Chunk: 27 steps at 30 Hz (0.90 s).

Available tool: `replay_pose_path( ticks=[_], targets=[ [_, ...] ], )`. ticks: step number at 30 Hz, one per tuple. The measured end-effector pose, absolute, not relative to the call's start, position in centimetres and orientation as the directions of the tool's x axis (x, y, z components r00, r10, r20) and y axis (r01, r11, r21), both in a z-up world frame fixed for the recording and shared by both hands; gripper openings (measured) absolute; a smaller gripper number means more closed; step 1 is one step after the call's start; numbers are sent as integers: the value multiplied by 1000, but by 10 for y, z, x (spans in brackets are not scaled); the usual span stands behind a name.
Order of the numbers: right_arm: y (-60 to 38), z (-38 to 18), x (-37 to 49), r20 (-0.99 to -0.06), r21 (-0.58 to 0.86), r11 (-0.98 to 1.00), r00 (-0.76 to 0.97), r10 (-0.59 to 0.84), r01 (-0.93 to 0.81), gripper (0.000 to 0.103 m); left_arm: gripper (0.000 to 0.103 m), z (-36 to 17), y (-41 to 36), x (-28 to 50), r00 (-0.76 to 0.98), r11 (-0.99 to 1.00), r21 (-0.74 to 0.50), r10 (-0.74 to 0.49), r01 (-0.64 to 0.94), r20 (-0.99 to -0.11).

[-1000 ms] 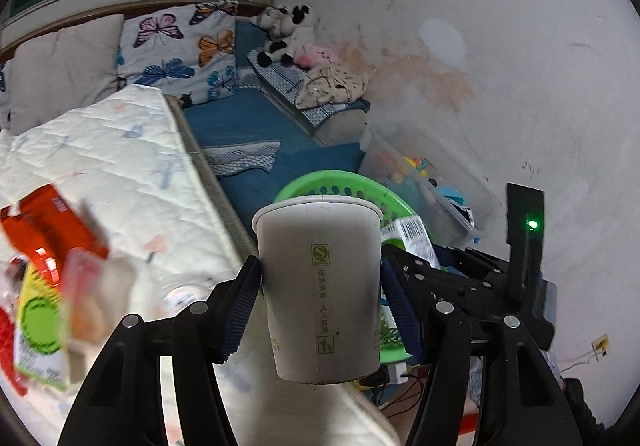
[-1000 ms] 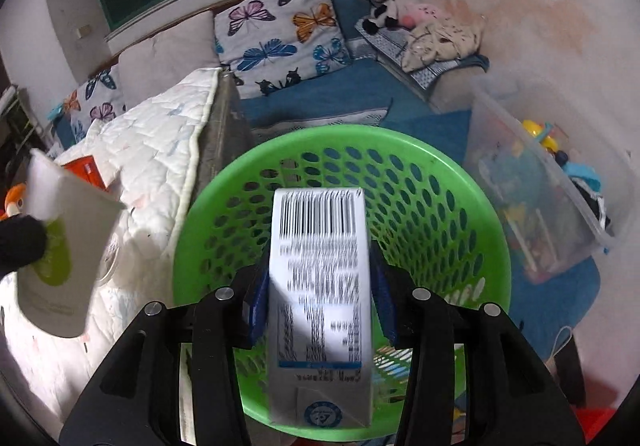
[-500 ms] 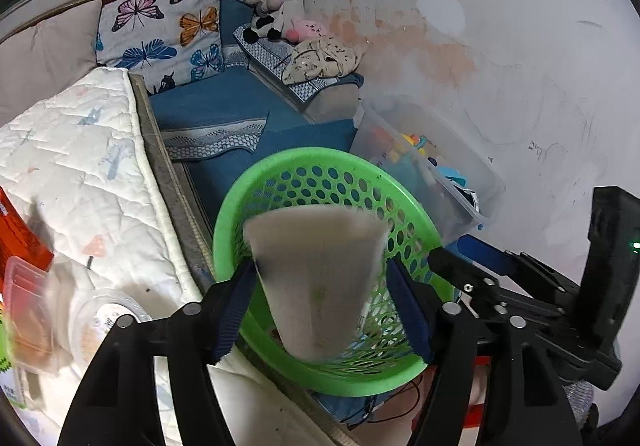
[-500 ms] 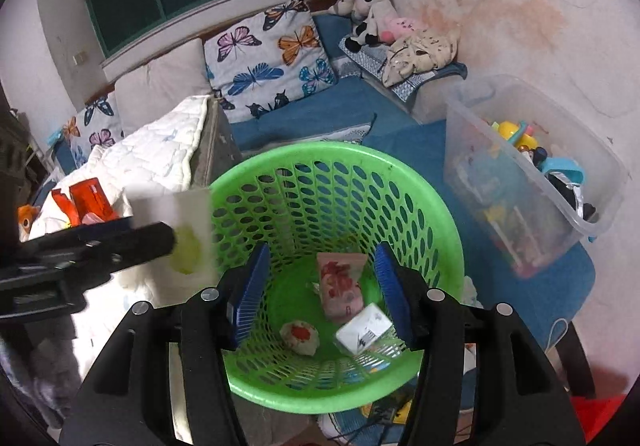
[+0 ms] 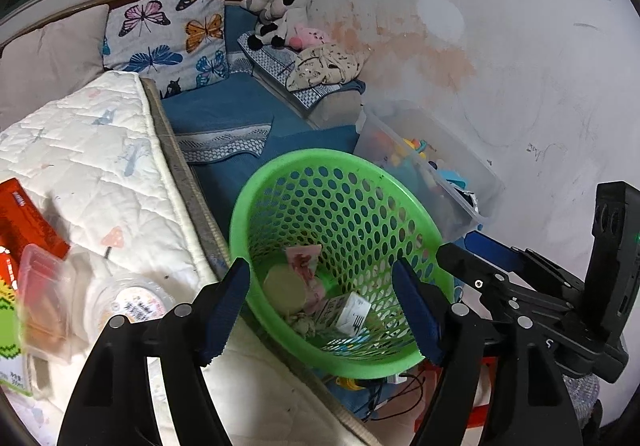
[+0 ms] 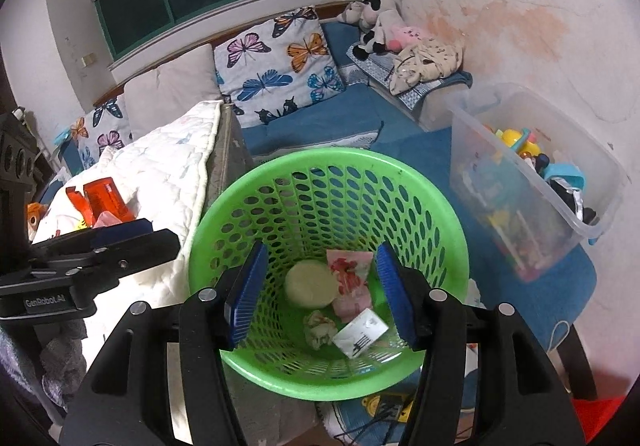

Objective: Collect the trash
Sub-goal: 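Move both tools back toward the remaining trash on the bed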

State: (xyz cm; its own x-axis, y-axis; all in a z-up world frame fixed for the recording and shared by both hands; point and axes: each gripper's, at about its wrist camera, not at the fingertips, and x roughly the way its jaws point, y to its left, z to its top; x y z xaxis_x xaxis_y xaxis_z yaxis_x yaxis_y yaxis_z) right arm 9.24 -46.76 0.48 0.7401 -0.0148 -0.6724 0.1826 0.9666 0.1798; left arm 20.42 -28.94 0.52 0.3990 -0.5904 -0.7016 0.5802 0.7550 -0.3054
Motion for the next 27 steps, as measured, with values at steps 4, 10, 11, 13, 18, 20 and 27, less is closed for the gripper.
replay_pose_path(
  ticks=[4, 10, 11, 13, 18, 20, 27],
  targets=[
    [-459, 5, 94, -673, 192, 968, 740, 11, 161, 57, 71, 10, -271, 198, 427, 766, -297, -585, 570, -689],
    [-435, 6, 99, -673, 187, 976, 738, 45, 111, 59, 71, 14, -237, 190, 491, 807, -249, -537, 535, -686],
    [-431, 6, 100, -673, 187, 977, 738, 53, 101, 60, 71, 14, -231, 189, 503, 817, -237, -523, 525, -688],
    [-422, 6, 101, -674, 188, 979, 735, 67, 83, 60, 71, 15, -215, 188, 529, 835, -219, -500, 505, -686],
    [-397, 8, 107, -673, 185, 982, 732, 104, 31, 62, 71, 19, -169, 188, 592, 882, -197, -438, 428, -676],
    [-387, 9, 109, -672, 183, 983, 731, 118, 10, 62, 70, 21, -153, 188, 613, 896, -190, -417, 401, -671],
    [-351, 9, 121, -672, 202, 977, 717, 186, -64, 66, 70, 25, -80, 191, 685, 948, -180, -313, 261, -658]
  ],
)
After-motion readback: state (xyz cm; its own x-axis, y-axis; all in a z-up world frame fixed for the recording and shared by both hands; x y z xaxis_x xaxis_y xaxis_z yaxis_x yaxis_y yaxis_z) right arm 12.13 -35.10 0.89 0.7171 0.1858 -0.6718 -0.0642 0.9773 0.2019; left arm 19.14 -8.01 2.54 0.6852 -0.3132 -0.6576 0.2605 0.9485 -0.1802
